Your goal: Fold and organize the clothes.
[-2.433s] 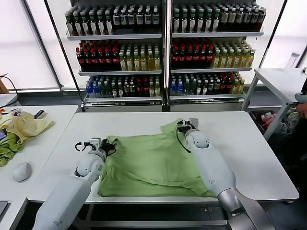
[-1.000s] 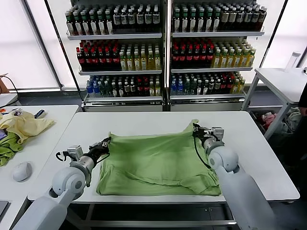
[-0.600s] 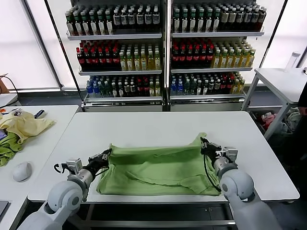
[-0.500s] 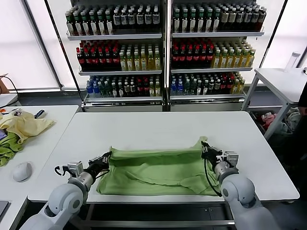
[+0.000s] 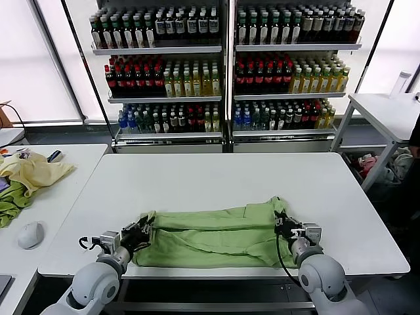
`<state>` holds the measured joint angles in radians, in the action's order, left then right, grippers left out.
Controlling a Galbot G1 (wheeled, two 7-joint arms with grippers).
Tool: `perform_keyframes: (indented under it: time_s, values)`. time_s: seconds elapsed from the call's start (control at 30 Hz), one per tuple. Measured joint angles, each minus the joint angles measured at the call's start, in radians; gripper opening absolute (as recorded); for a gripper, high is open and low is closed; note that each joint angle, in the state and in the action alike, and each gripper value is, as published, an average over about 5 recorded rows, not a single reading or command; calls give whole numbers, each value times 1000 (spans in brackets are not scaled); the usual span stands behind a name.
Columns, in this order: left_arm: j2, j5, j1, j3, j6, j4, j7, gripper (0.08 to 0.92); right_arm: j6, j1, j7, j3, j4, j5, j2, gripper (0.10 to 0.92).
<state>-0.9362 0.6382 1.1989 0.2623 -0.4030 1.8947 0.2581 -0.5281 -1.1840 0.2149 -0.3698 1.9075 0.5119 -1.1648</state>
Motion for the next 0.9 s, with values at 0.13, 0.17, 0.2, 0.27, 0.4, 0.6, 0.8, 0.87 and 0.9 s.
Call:
perform_keyframes:
  time_s: [0.13, 0.17, 0.2, 0.27, 0.4, 0.6, 0.8, 0.87, 0.9]
  values:
    - [-31, -72, 34, 21, 16, 31, 35, 576, 9, -29, -5, -13, 27, -17, 2, 527]
    - [-41, -89, 43, 27, 19, 38, 46, 602, 12, -36, -6, -16, 33, -21, 3, 553]
    - [-54, -105, 52, 31, 21, 43, 57, 628, 14, -43, -7, -19, 39, -24, 3, 579]
    - [-81, -132, 69, 37, 22, 50, 79, 689, 17, -55, -8, -22, 48, -29, 3, 640]
    - [-143, -170, 91, 38, 18, 55, 113, 787, 23, -71, -7, -23, 59, -34, 6, 750]
    - [-231, -207, 98, 35, 11, 44, 145, 802, 29, -82, -8, -23, 68, -37, 13, 820]
    - [-290, -237, 96, 36, 3, 13, 163, 666, 32, -85, -8, -21, 70, -36, 17, 823]
    - [-302, -243, 97, 38, 1, 3, 167, 614, 32, -85, -7, -21, 70, -35, 19, 823]
    - [-306, -245, 98, 39, 0, -1, 169, 579, 32, -85, -7, -21, 70, -34, 20, 823]
